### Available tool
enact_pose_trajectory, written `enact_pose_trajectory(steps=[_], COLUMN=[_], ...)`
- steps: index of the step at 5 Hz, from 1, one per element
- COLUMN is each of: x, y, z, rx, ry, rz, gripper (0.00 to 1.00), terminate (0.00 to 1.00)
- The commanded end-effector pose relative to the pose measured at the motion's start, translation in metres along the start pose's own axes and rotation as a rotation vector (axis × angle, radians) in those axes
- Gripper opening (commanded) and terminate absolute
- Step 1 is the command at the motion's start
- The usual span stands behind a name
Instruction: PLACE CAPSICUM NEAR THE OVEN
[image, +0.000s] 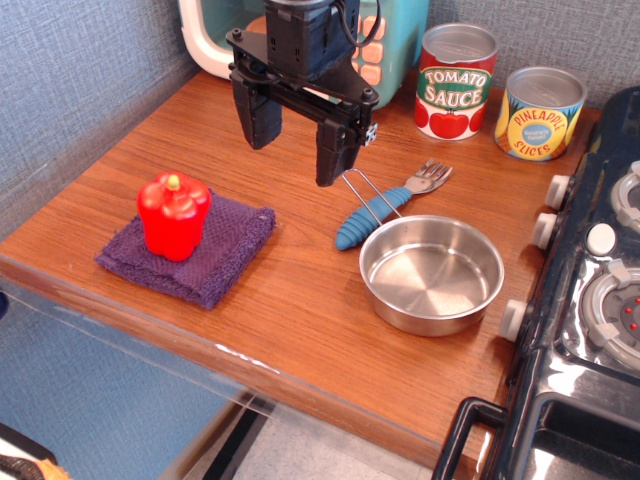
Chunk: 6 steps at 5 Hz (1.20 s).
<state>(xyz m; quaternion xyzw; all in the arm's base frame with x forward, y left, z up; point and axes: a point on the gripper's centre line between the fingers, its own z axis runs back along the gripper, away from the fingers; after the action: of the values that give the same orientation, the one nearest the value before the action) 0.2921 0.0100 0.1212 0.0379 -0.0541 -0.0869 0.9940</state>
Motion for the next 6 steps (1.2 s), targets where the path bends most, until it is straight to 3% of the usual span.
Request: enact_pose_trajectory(steps=[1,3,4,6], x=[0.0,-0.018,-0.033,-0.05], y=[0.0,0.02,0.038,0.076], z=[0.0,0.015,0.022,-0.015], rx=[0.0,-0.006,0.031,0.124], ry=[0.0,-0.023,-0.028,0.026], rz=[0.0,0.042,0.057,0.144], gripper=[1.0,1.0,1.0,1.0], terminate=[0.0,0.0,0.0,0.0])
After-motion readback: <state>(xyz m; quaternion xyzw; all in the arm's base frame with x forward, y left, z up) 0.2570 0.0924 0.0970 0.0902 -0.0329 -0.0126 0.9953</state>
